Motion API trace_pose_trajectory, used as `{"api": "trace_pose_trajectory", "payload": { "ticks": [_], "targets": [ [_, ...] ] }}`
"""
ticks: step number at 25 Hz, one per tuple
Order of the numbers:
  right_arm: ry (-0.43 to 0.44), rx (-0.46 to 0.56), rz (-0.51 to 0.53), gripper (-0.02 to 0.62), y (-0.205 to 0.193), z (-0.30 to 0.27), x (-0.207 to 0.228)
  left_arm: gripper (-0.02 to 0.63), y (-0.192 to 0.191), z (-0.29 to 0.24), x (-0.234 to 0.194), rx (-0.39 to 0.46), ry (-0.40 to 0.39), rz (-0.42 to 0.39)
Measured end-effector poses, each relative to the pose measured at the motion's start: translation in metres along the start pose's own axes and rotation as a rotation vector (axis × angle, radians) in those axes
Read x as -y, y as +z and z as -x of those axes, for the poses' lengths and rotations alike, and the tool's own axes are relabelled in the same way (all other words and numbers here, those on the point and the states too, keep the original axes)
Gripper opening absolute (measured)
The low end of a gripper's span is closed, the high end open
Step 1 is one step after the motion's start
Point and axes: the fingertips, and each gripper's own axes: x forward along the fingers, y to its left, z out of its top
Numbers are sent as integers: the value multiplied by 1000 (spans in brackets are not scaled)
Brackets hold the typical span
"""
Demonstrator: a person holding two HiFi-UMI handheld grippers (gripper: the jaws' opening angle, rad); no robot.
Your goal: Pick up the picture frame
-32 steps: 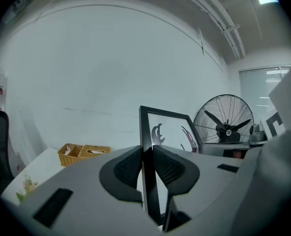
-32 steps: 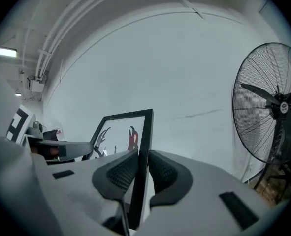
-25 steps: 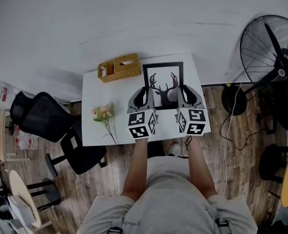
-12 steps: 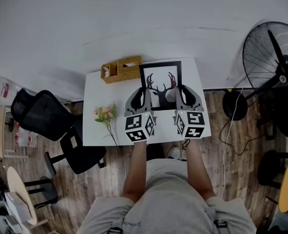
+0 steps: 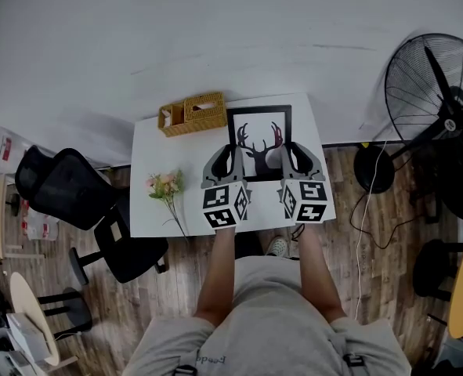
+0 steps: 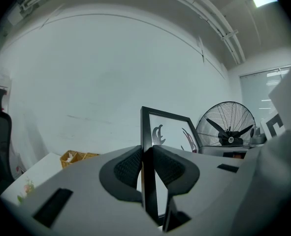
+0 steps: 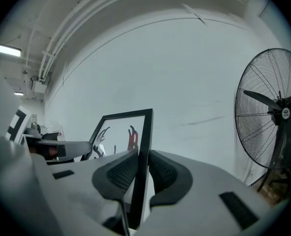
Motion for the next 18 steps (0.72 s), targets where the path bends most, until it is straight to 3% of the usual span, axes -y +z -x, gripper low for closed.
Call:
{"api": "trace_pose_trajectory", "payload": {
  "ticks": [18],
  "targets": [
    [-8, -23, 6, 75, -10, -3, 10, 87, -13, -10, 4, -37, -8, 6]
  ]
}}
